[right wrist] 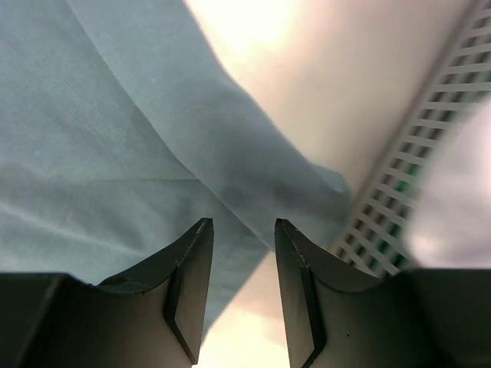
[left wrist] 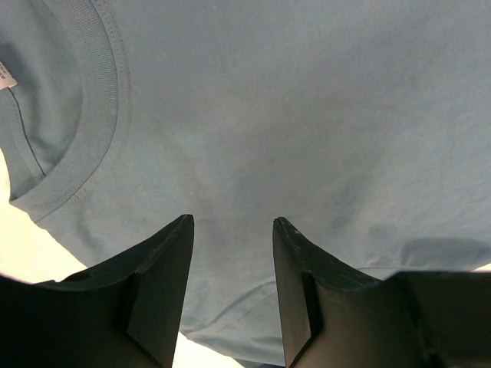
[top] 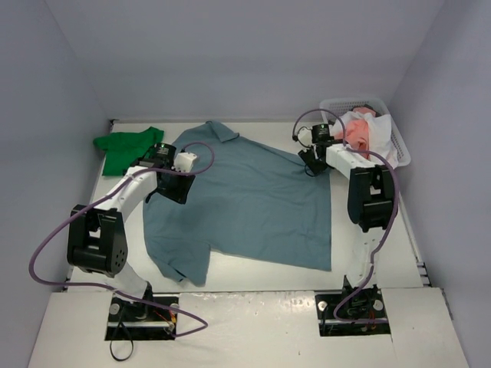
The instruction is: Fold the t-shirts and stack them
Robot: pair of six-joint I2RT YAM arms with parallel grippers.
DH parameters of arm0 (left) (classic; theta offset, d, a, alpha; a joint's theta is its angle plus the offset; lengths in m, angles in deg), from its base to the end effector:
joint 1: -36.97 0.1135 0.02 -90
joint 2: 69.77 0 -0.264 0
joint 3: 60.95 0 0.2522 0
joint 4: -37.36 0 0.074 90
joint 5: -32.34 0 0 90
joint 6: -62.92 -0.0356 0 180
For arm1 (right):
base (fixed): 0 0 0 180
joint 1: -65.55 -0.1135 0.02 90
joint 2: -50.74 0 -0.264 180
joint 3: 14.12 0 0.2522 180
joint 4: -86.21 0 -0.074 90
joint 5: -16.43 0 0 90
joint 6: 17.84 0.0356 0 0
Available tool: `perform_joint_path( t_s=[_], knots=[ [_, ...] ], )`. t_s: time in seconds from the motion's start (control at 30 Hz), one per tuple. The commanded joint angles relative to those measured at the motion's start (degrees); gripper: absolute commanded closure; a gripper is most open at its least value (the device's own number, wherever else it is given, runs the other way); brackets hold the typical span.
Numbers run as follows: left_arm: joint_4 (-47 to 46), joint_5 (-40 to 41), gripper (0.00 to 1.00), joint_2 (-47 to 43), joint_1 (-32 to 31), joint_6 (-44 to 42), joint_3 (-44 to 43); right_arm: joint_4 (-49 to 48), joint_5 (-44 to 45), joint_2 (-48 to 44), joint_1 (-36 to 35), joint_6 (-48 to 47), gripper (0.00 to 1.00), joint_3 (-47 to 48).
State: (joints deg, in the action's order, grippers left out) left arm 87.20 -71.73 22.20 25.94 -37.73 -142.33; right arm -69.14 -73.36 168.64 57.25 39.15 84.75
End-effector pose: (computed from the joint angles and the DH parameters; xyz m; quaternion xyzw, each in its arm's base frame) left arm 0.3228 -0.0717 0.2366 0.2112 0.9366 -0.1193 0.2529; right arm 0.4564 0.0664 0.1889 -0.3236 0.8606 -0.0858 0.3838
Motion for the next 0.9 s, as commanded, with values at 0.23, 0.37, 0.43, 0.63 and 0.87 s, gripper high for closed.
perform_joint_path(
  t_s=[0.23,0.37,0.43,0.63,0.87],
  knots=[
    [-0.7,0.4,0.59,-2.4,0.3,-1.2,-1.1,-0.5,0.3,3.6,-0.1,-0.3,0.65,2.1],
    [-1.5,0.5,0.59,-2.0,0.3,-0.8,-1.1,-1.3,0.9,4.9,0.0,-0.2,0.73,2.5],
    [-1.5,0.5,0.59,-1.3,0.3,-0.8,-1.2,-1.8,1.2,5.3,-0.1,-0.3,0.81,2.7],
    [-1.8,0.9,0.59,-0.6,0.3,-0.7,-1.7,-2.7,2.9,6.4,-0.1,0.2,0.93,3.9],
    [-1.2,1.0,0.59,0.3,0.3,-0.5,-3.2,-2.7,3.0,6.0,-0.6,-0.2,1.0,6.7]
  ],
)
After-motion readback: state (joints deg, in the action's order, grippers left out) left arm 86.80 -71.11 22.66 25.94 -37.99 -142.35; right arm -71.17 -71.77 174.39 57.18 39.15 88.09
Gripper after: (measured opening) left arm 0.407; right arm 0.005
